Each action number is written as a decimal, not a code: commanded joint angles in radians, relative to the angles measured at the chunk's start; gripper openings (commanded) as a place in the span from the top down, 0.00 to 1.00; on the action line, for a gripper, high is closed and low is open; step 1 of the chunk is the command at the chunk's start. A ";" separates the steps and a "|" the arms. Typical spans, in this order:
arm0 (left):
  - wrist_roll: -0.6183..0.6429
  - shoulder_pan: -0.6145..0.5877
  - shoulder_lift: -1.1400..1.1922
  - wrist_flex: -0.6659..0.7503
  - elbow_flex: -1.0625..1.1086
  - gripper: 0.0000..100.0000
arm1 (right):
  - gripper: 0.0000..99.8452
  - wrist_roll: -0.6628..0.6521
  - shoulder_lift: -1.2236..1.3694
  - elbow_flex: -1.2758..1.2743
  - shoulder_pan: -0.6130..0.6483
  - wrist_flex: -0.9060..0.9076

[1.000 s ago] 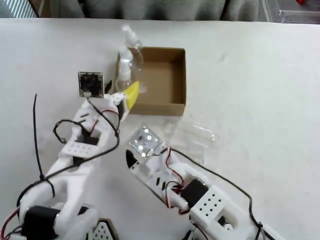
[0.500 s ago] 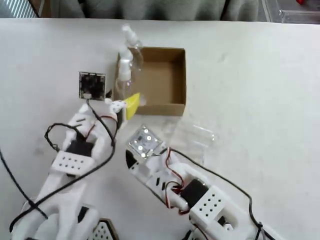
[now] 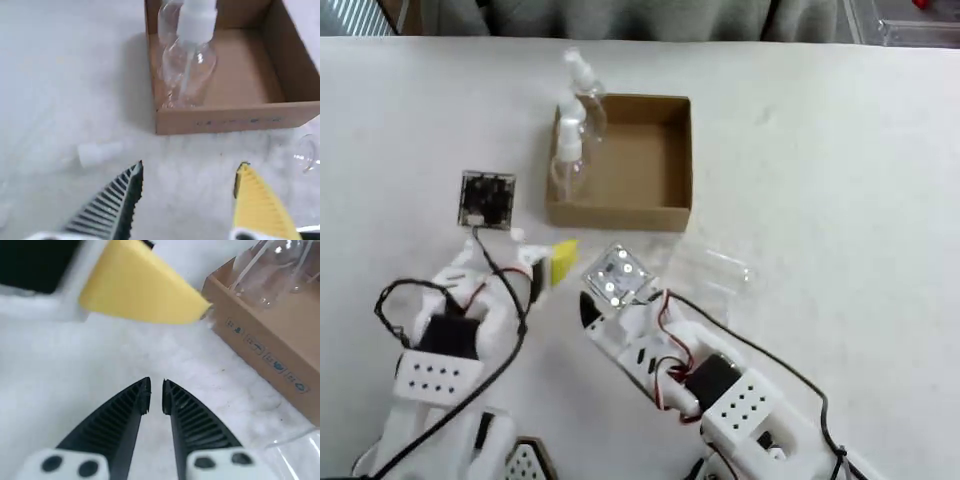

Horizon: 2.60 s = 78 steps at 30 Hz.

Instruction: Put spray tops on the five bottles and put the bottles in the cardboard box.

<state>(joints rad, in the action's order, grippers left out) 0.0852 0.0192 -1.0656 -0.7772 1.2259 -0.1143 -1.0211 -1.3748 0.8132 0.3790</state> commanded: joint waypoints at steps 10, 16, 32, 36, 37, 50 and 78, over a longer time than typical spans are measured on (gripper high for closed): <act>-0.012 -0.237 -0.375 -0.008 0.295 0.72 | 0.97 -0.038 -0.022 0.023 -0.058 -0.001; -0.014 -0.298 -0.559 -0.002 0.468 0.72 | 0.97 -0.141 -0.022 0.078 -0.234 0.004; -0.017 -0.295 -0.707 -0.161 0.470 0.79 | 0.98 -0.149 -0.010 0.454 -0.492 0.407; -0.069 -0.295 -0.707 -0.157 0.470 0.98 | 0.98 -0.290 -0.002 0.548 -0.490 0.553; -0.091 -0.295 -0.707 -0.157 0.470 0.98 | 0.98 -0.307 0.008 0.568 -0.493 0.579; -0.107 -0.302 -0.707 -0.166 0.470 0.98 | 0.98 -0.302 0.509 0.855 -0.730 0.800; -0.107 -0.302 -0.707 -0.167 0.470 0.98 | 0.98 -0.393 0.644 1.056 -0.730 1.178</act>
<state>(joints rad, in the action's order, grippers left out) -0.0130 -0.2708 -1.7515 -0.9383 1.7016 -0.3936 -0.3000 -0.3621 -0.0077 1.5298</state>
